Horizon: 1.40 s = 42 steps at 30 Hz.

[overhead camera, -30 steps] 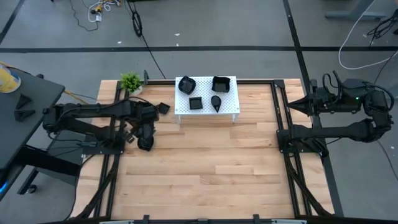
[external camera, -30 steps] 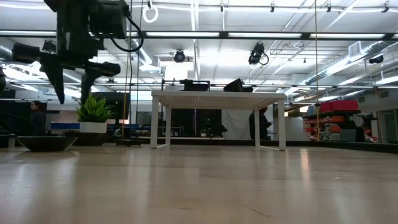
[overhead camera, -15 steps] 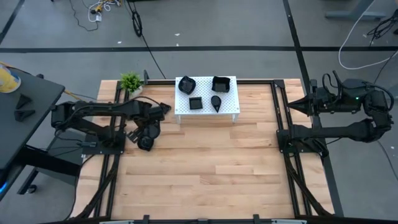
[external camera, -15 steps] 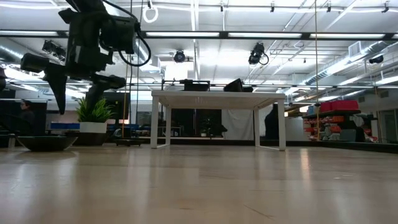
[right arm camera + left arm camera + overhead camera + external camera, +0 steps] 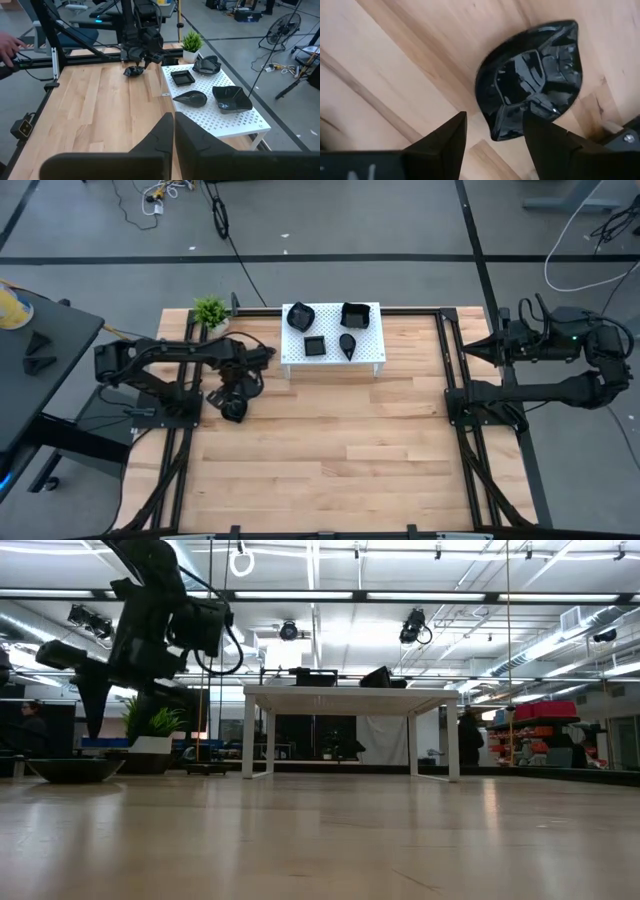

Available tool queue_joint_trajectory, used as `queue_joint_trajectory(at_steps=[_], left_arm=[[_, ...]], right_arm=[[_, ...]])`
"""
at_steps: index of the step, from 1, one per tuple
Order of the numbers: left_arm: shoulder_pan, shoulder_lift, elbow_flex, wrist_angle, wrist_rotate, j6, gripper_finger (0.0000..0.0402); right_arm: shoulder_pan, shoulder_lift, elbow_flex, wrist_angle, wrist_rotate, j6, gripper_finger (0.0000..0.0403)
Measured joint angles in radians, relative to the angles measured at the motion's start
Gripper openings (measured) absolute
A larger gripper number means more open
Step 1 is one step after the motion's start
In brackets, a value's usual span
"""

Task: Pick & Place Mini shaped plates
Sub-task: Stack the leaf-shaped plate on top of the leaf-shaped plate on the shelf

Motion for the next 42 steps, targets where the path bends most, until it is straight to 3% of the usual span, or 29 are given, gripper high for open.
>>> queue_joint_trajectory(at_steps=[23,30,42], left_arm=[[0.047,0.008,-0.072,0.076,0.01,-0.024,0.0197],[0.103,0.072,-0.071,0.052,0.071,-0.024,0.0197],[0.133,0.145,-0.037,0.054,0.082,-0.023,0.0197]], right_arm=[[0.0,0.0,0.0,0.0,0.0,0.0,0.002],[0.0,0.0,0.0,0.0,0.0,0.0,0.002],[0.0,0.0,0.0,0.0,0.0,0.0,0.002]])
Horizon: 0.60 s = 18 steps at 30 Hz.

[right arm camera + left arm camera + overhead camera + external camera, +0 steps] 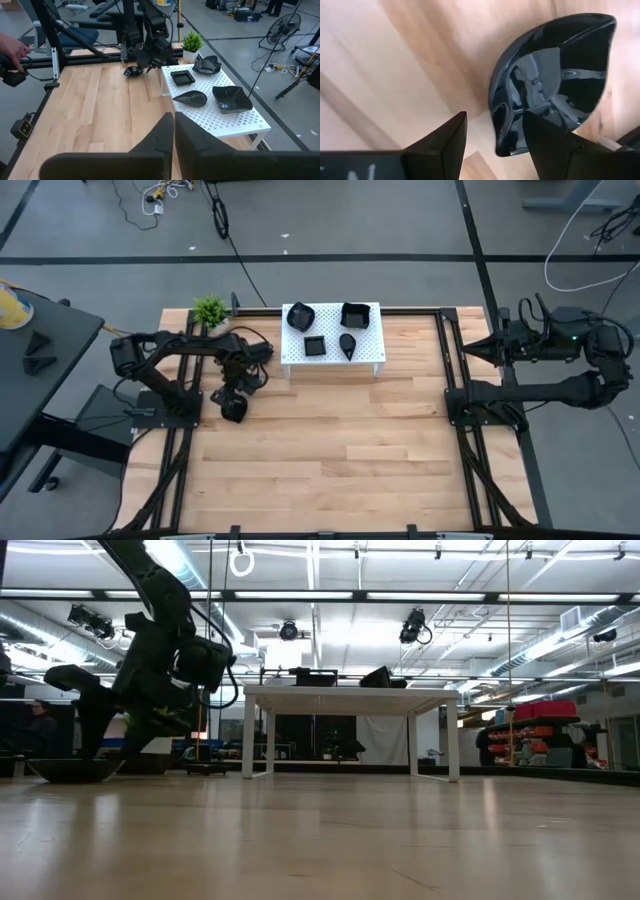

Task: Pick & Place Mini shaped plates
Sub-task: Stack the leaf-shaped plate on top of the leaf-shaped plate on the shelf

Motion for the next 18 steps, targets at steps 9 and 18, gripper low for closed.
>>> queue_joint_trajectory(at_steps=[9,18], left_arm=[[-0.006,0.005,0.0,-0.02,0.015,-0.002,0.0187],[-0.006,0.005,0.0,-0.019,0.015,-0.002,0.0117]], right_arm=[[0.0,0.0,0.0,0.0,0.0,0.0,0.002],[0.0,0.0,0.0,0.0,0.0,0.0,0.002]])
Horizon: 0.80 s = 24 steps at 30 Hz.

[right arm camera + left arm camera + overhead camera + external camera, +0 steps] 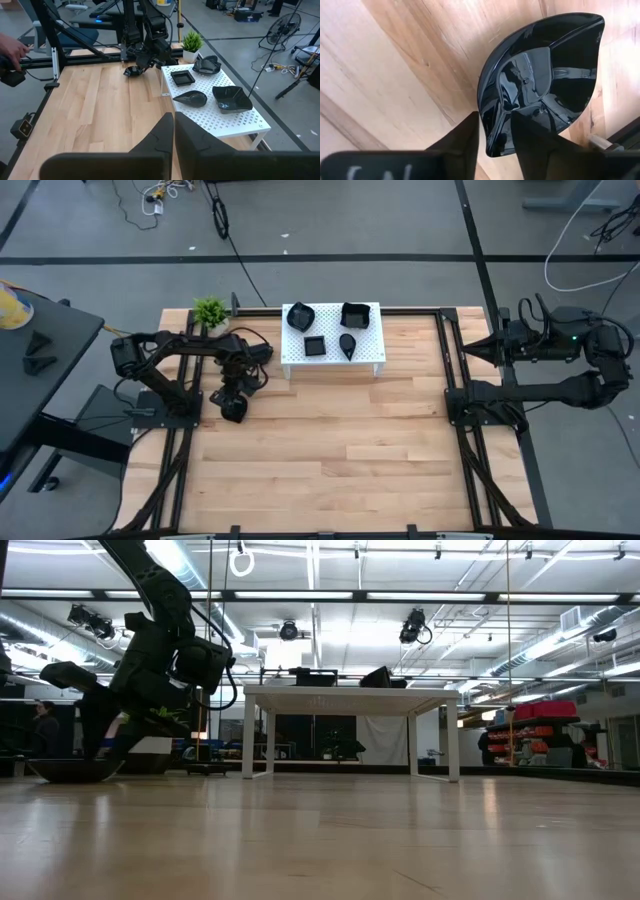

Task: Pick & Place Mini shaped plates
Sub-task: Stack the leaf-shaped plate on top of the leaf-shaped plate on the shelf

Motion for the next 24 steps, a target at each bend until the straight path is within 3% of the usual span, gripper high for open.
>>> queue_joint_trajectory(at_steps=[24], left_arm=[[0.0,-0.001,0.0,-0.001,0.001,0.0,0.0005]], right_arm=[[0.0,0.0,0.0,0.0,0.0,0.0,0.002]])
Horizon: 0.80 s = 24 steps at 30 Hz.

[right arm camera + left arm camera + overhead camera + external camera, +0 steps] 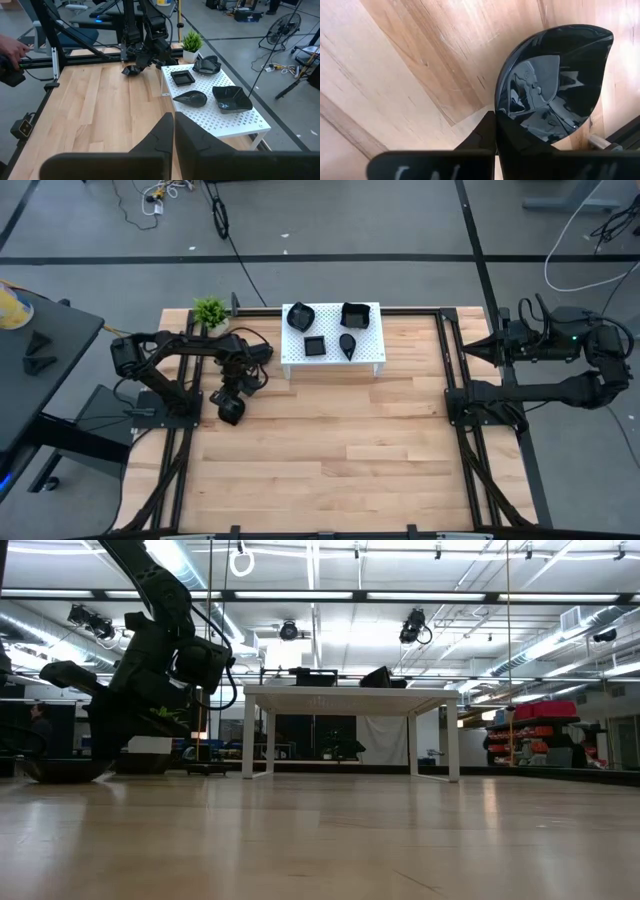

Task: Pick & Place Mini shaped plates
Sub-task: Stack the leaf-shaped plate on top of the leaf-shaped plate on the shelf

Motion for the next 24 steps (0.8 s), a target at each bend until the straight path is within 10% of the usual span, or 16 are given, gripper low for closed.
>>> queue_joint_trajectory(at_steps=[24], left_arm=[[0.003,0.0,0.195,-0.096,-0.011,-0.048,0.0004]], right_arm=[[0.0,0.0,0.0,0.0,0.0,0.0,0.002]])
